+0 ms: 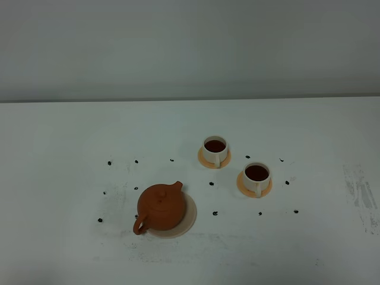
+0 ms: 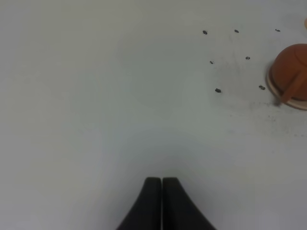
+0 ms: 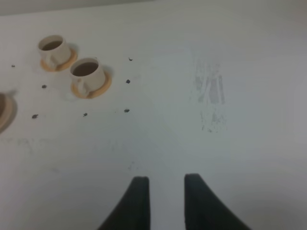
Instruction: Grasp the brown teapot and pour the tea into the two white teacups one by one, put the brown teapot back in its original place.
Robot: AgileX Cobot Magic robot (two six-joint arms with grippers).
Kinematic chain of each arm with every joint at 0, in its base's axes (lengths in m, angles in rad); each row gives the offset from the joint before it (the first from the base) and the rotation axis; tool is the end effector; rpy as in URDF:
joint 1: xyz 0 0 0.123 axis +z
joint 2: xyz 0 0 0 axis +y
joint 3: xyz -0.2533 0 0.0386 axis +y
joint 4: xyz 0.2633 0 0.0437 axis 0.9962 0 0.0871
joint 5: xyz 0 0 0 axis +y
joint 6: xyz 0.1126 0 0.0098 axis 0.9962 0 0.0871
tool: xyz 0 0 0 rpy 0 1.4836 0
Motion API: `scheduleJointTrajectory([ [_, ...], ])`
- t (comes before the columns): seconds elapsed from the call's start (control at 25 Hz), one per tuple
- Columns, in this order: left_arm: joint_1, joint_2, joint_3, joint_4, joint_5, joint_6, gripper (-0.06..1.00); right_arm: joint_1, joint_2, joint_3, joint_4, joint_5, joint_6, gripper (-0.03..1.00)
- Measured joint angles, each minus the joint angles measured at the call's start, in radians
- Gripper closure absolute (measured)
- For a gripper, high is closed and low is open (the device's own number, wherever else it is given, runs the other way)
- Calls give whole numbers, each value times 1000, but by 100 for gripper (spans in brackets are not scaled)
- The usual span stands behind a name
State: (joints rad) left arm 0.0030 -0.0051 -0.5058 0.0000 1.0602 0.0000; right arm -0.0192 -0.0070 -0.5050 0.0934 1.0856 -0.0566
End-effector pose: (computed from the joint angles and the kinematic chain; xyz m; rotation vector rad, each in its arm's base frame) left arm 0.0560 0.0002 0.2767 -0.0030 2.0329 0.0019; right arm 0.0544 0.0083 0.2744 -0.0448 2.0537 0.0649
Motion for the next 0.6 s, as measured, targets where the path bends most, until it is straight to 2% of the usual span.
scheduleJointTrajectory([
  [0.6,0,0,0,0,0,0,93,0,0,0,0,0,0,76],
])
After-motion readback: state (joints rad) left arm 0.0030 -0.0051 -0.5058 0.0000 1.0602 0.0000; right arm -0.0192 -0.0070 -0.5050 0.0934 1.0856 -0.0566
